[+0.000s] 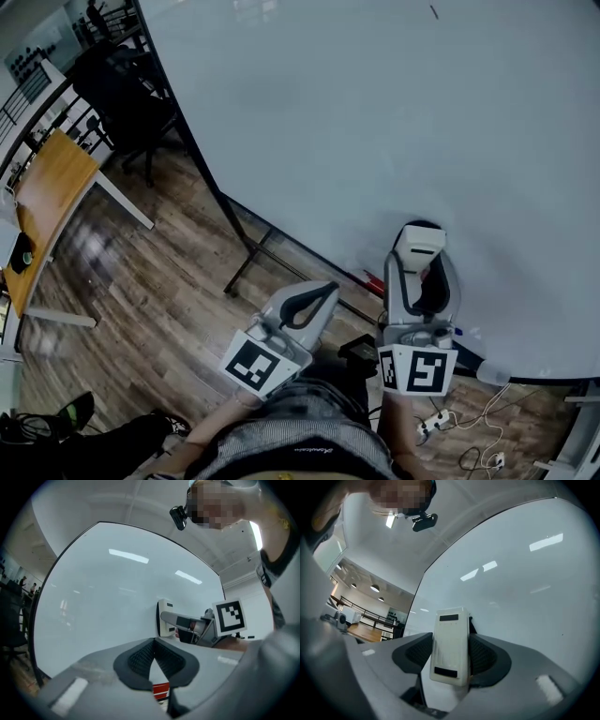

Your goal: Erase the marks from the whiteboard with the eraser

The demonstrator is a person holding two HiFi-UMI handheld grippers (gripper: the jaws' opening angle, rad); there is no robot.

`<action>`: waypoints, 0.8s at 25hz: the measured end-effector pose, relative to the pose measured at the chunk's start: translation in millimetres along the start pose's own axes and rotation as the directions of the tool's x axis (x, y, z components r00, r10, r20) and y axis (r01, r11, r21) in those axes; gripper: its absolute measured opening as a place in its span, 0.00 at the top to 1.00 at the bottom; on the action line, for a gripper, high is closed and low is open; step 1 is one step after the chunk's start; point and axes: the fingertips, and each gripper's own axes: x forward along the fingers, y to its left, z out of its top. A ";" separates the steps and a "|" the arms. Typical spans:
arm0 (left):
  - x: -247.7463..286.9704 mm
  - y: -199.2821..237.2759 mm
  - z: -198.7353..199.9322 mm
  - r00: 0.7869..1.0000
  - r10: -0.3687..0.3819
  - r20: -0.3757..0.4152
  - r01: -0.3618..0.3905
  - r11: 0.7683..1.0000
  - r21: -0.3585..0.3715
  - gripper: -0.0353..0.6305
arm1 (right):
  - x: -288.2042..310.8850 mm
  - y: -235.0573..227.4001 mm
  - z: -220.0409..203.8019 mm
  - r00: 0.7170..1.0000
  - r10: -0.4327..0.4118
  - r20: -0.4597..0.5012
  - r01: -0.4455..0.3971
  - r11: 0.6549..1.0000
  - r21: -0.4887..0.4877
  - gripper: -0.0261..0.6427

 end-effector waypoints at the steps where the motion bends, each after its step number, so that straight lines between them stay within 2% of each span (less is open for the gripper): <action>1: -1.1 2.1 1.2 1.000 0.001 0.008 -0.001 1.000 0.020 0.94 | 2.5 2.9 -0.6 1.000 0.010 -0.001 -0.010 1.000 0.002 0.59; 5: 5.2 1.7 0.4 0.999 0.034 0.020 -0.034 0.999 0.024 0.94 | 11.7 9.4 -1.8 0.997 0.078 -0.001 -0.078 0.997 -0.002 0.59; 11: 8.2 -4.2 9.8 0.988 0.154 0.015 -0.154 0.988 -0.018 0.94 | 16.6 17.3 2.5 0.992 0.121 0.024 -0.122 0.993 0.012 0.59; 16: -3.0 6.2 14.6 0.956 0.287 0.055 -0.286 0.958 -0.026 0.94 | 26.9 30.7 0.8 0.982 0.172 0.073 -0.173 0.985 0.014 0.59; 20: -17.2 24.5 14.3 0.931 0.360 0.056 -0.359 0.933 -0.038 0.94 | 42.4 51.5 4.5 0.972 0.216 0.089 -0.218 0.976 0.007 0.60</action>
